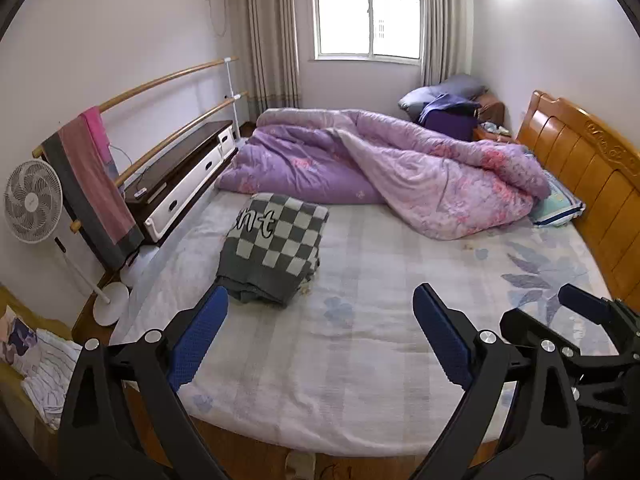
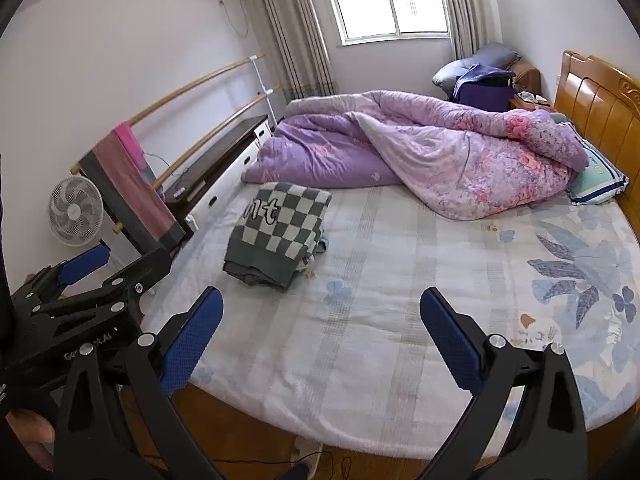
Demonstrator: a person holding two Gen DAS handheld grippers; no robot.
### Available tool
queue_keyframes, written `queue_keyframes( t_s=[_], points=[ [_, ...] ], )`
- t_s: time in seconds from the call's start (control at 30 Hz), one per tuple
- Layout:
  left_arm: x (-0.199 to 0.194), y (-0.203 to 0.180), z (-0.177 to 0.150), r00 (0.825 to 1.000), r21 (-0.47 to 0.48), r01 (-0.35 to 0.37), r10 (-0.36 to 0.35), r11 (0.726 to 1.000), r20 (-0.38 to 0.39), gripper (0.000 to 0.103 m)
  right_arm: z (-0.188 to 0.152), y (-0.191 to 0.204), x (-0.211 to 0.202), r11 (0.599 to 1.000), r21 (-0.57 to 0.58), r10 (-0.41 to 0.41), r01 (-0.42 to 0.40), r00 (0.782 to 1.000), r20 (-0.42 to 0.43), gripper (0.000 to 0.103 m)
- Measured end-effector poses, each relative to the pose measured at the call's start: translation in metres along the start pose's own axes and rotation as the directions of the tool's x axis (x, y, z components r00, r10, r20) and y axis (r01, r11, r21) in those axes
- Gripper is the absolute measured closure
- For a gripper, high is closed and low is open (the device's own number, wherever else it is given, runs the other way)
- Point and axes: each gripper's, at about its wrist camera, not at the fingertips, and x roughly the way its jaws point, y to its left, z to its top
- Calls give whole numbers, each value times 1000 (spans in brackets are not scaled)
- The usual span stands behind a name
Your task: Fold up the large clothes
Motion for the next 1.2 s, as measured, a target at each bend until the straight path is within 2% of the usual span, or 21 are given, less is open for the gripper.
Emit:
queue_keyframes(
  t_s=[0.37,0.67,1.2],
  points=[
    [-76,-2,15,996,31,39,-42,999,77,9,5,20,-82,997,8,-71,71,993,95,8],
    [-129,26,20,987,63,71,-79,996,141,9,-1,63,-134,989,21,-148,146,971,188,8],
    [-178,65,17,974,100,97,-116,990,197,9,-8,109,-169,979,37,-201,198,949,242,8]
  ],
)
